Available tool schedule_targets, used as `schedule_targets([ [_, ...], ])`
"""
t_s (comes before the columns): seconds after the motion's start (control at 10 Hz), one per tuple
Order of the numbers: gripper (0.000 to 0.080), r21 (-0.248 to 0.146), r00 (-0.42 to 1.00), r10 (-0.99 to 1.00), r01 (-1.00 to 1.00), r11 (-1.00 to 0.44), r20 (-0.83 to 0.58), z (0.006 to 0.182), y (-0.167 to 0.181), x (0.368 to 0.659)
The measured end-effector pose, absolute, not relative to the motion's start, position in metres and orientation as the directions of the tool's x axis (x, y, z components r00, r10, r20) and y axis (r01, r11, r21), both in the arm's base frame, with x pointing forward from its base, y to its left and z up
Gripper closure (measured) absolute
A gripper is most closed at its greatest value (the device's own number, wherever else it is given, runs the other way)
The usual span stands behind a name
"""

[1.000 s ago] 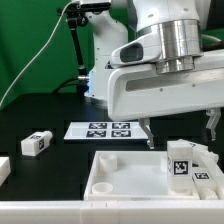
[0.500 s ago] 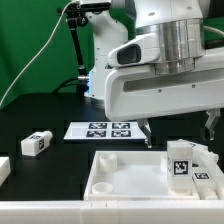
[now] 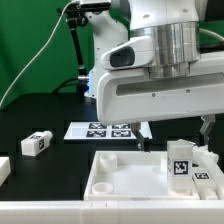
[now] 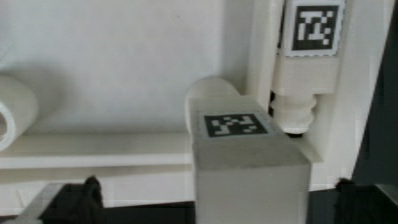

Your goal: Assemble one leg

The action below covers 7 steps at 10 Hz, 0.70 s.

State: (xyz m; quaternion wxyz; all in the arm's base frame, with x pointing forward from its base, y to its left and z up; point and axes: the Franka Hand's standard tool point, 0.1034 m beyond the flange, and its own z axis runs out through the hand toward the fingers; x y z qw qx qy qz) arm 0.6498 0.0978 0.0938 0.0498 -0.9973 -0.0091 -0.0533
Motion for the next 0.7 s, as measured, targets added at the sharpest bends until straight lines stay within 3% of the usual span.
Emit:
schedule_targets([
  [0.2,0.0164,-0.099,0.994,0.014,0.024,-0.995,0.106,0.0915,0.0988,0.6483],
  [0.3,0.0332,-0.099,0.994,0.013,0.023,-0.995,0.106,0.0916,0.0984,0.6485],
  [0.4,0.0332,-0.099,0.994,0.013,0.024,-0.995,0.106,0.0917,0.0985,0.6485],
  [0.5,0.0525,-0.099,0.994,0.013,0.023,-0.995,0.106,0.0917,0.0984,0.6485],
  [0.7,0.0520,-0.101,0.995,-0.010,0.001,-0.995,0.104,0.0917,0.0985,0.6485],
])
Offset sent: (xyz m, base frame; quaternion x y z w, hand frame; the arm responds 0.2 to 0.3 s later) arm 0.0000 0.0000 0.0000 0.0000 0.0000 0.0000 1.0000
